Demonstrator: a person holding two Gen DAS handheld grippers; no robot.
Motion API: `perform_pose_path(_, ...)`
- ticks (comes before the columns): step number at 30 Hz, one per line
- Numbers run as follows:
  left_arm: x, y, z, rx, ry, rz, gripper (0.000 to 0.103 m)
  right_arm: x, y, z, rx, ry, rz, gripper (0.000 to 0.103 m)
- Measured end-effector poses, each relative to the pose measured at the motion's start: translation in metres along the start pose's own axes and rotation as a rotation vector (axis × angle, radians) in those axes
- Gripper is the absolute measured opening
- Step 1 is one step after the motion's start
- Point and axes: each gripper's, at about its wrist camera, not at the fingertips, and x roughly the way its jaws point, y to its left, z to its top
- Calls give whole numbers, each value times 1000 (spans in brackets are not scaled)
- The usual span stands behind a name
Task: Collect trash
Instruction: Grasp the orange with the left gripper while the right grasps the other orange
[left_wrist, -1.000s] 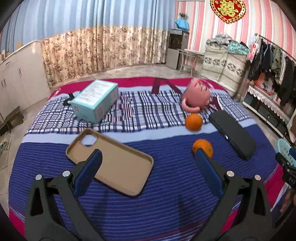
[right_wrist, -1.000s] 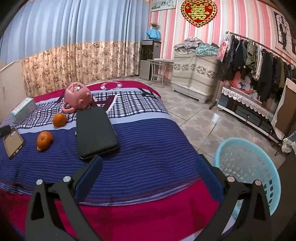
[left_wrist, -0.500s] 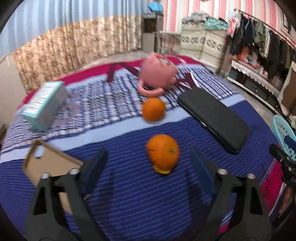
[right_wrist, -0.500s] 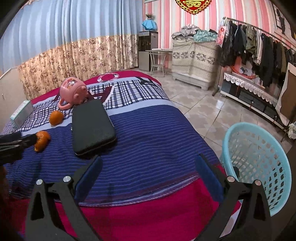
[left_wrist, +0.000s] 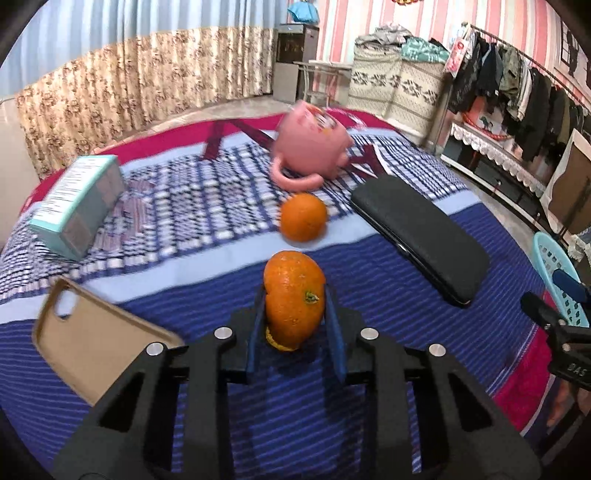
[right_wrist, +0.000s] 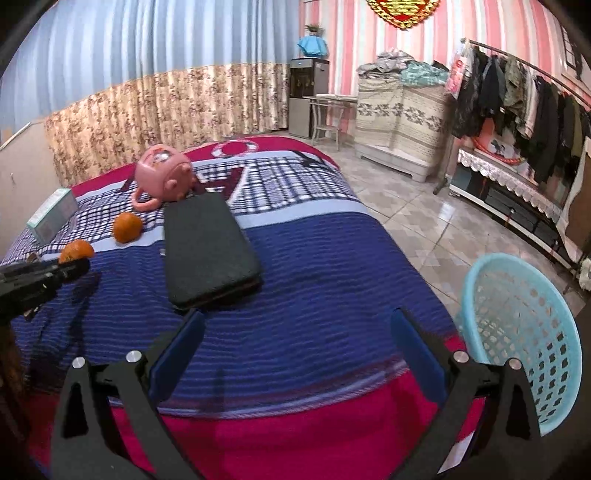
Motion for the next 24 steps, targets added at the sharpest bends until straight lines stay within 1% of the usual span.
perform_pose_path(6,-30,55,8,-64,-58,63,28,3,39,15,-37,-18,67,98)
perform_pose_path(10,-46,97,10,-110,-98,131,28,8,71,25,-68,-25,126,98)
perform_pose_path(13,-49,123,7,-156,-95,162,28,18,98,30,-82,-15,186,98)
perform_pose_path(19,-50,153,-1,-202,-91,207,28,42,133,27,-134,40,242,98)
perform_pose_path(24,-50,166,-8,-229,-95,227,28,57,152,35,-155,54,274,96)
